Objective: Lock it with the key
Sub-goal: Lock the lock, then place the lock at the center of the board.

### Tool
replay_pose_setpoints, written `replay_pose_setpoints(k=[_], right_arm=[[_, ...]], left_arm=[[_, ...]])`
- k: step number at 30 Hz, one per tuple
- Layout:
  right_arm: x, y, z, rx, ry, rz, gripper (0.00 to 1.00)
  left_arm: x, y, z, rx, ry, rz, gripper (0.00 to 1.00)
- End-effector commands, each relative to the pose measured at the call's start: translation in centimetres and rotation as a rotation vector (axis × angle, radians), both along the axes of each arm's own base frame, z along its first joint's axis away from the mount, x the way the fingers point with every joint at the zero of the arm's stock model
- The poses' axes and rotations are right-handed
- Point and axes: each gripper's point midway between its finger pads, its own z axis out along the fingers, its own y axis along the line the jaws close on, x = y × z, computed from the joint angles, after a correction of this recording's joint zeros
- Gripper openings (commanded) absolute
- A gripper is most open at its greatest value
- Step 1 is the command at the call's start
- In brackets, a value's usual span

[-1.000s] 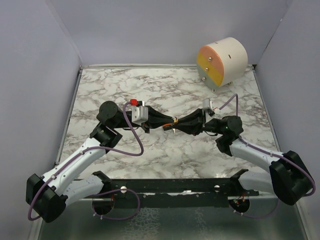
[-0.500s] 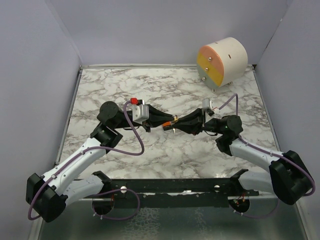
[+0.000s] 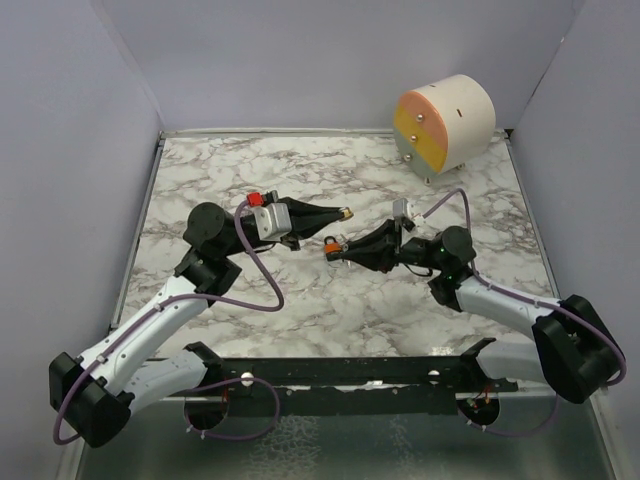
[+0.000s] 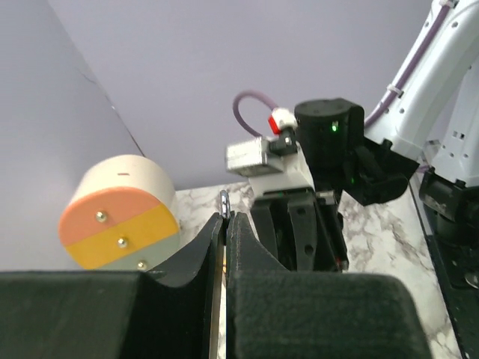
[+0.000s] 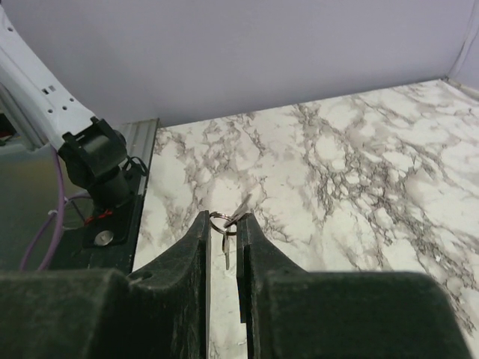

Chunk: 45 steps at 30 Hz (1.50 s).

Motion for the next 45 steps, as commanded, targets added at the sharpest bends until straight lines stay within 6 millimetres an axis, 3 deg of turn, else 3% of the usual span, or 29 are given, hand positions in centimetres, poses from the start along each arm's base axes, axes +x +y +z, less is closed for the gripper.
replay_pose_setpoints(k=[1, 4, 6, 12, 14, 18, 28, 30, 35, 45], right_arm=[[1.6, -0.5, -2.3, -0.054, 0.064, -0.105, 0.01], [2.2, -0.8, -2.2, -0.060, 0.073, -0.149, 0.01], [2.9, -1.0, -1.9, -0.066, 0.077, -0.196, 0.01], [4.6, -0.4, -1.3, -0.145, 0.018, -0.382, 0.01], [4.7, 0.0, -1.2, -0.157, -0.003, -0.425, 0.01], [5.6, 0.1, -1.3, -0.149, 0.007, -0.504, 0.01], [7.3, 1.1, -2.2, -0.176, 0.045, -0.550, 0.01], [7.5, 1.5, -2.6, -0.186, 0.051, -0.549, 0.01], [7.7, 2.4, -3.2, -0.206, 0.061, -0.544, 0.01], [6.9, 6.0, -6.1, -0.285, 0.067, -0.485, 0.01]], left_arm=[[0.1, 1.3, 4.1, -0.081, -0.127, 0.077, 0.00], [1.7, 1.4, 2.8, -0.035, -0.076, 0.145, 0.00], [3.1, 1.4, 0.8, 0.017, -0.012, 0.199, 0.00], [7.8, 1.8, -9.5, 0.163, 0.313, 0.396, 0.00], [8.1, 1.8, -12.7, 0.209, 0.399, 0.414, 0.00], [7.8, 2.7, -16.4, 0.215, 0.486, 0.436, 0.00], [9.7, 8.8, -25.7, 0.120, 0.792, 0.550, 0.00], [9.6, 8.8, -26.9, 0.133, 0.816, 0.544, 0.00], [9.4, 8.6, -27.8, 0.127, 0.842, 0.510, 0.00], [9.7, 11.4, -32.7, 0.134, 0.982, 0.569, 0.00]])
